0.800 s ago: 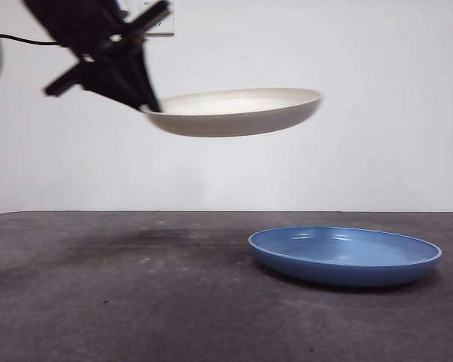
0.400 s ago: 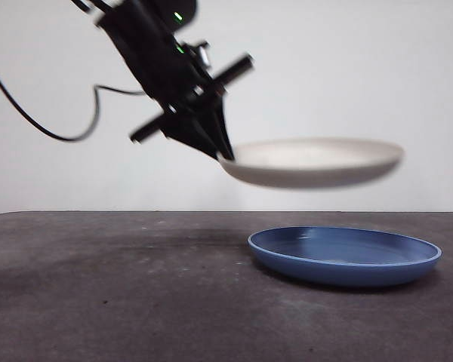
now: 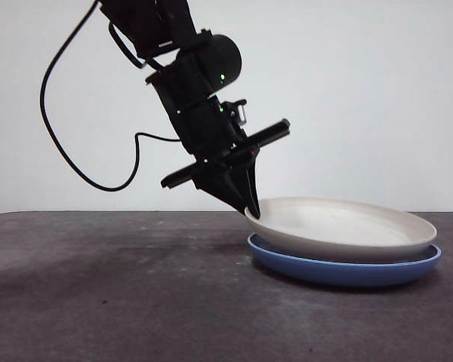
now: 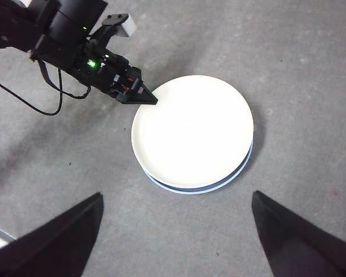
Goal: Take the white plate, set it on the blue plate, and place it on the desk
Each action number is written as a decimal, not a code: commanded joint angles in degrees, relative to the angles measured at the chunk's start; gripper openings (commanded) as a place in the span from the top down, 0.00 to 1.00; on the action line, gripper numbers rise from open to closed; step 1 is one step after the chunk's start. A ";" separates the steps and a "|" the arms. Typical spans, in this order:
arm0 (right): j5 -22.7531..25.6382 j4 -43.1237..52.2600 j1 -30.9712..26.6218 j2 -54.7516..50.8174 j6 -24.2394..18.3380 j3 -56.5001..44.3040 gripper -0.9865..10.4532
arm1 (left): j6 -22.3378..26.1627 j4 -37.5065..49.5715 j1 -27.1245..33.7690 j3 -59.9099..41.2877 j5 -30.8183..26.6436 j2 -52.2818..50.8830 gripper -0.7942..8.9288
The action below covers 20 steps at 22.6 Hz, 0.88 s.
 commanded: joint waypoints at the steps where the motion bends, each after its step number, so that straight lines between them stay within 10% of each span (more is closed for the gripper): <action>1: 0.11 0.24 0.24 0.33 0.55 0.92 0.55 | -0.26 0.24 -0.98 1.73 0.02 2.03 0.91; 5: 0.09 0.22 0.24 0.33 0.55 0.92 0.55 | 0.42 0.13 -1.46 1.73 0.09 2.16 0.90; 9: 0.09 0.22 0.24 0.33 0.55 0.92 0.55 | 0.39 -1.11 -1.49 1.73 0.13 2.16 0.64; 20: 0.09 -0.22 0.24 0.33 0.50 0.90 0.55 | 4.35 -8.28 -0.94 7.93 0.90 -3.23 0.62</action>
